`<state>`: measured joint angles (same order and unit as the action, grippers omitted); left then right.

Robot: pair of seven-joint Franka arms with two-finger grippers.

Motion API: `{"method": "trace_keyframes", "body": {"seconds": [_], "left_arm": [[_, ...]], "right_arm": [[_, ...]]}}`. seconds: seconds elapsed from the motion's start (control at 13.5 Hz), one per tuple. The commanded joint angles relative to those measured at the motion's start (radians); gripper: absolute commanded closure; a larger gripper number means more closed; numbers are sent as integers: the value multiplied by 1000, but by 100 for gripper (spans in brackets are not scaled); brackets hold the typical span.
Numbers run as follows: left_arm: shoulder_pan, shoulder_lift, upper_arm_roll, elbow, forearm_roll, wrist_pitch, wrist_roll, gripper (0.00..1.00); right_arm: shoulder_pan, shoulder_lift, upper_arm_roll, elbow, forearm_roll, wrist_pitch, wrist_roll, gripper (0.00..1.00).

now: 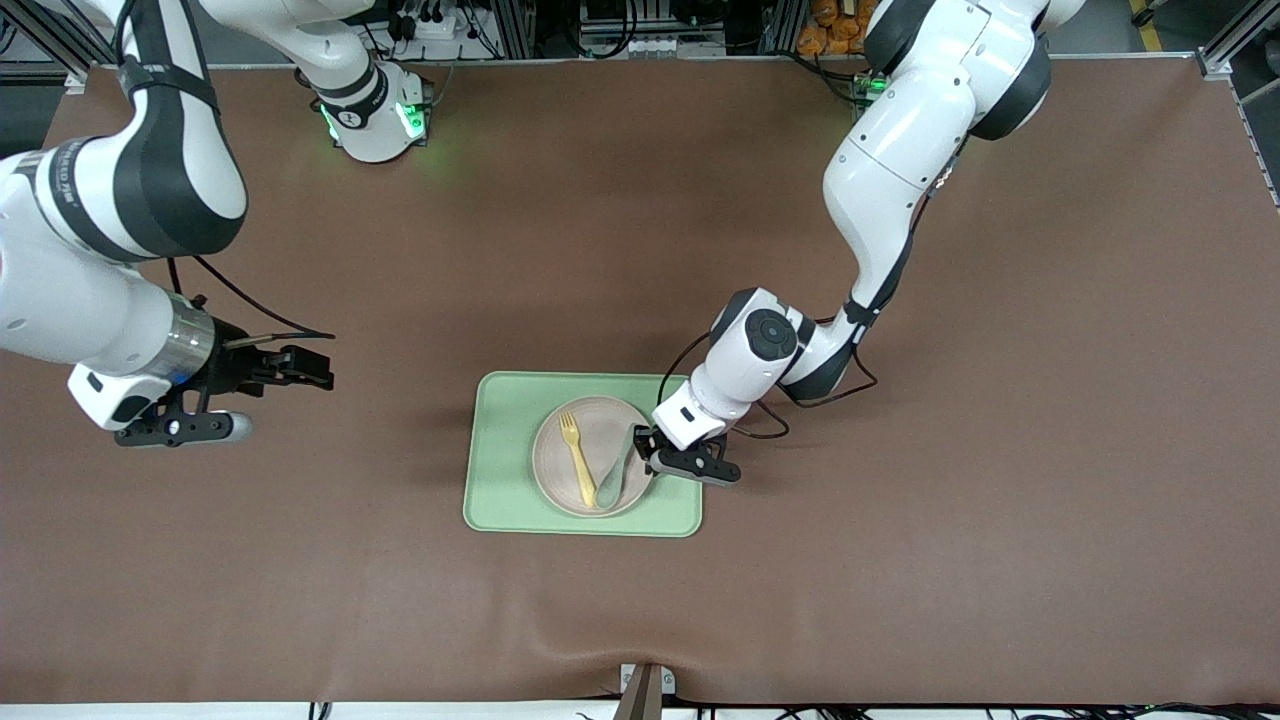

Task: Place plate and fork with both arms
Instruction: 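Lower the plate onto the tray while the right gripper reaches toward it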

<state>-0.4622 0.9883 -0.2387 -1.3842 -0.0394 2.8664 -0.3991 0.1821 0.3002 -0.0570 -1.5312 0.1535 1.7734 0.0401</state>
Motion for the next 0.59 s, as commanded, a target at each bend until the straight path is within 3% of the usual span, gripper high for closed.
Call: {"method": "trace_keyframes", "body": {"seconds": [0.0, 0.15, 0.37, 0.52], "left_arm": [[-15, -6, 13, 22, -8, 13, -32, 0], [-1, -34, 15, 16, 1, 11, -27, 0], [45, -124, 16, -19, 1, -4, -30, 0], [89, -206, 16, -36, 1, -106, -27, 0]], "right_arm": [[13, 17, -6, 16, 8, 17, 20, 0], [29, 31, -6, 19, 9, 20, 21, 0], [69, 97, -6, 115, 8, 17, 14, 0], [117, 157, -7, 184, 5, 20, 9, 0]]}}
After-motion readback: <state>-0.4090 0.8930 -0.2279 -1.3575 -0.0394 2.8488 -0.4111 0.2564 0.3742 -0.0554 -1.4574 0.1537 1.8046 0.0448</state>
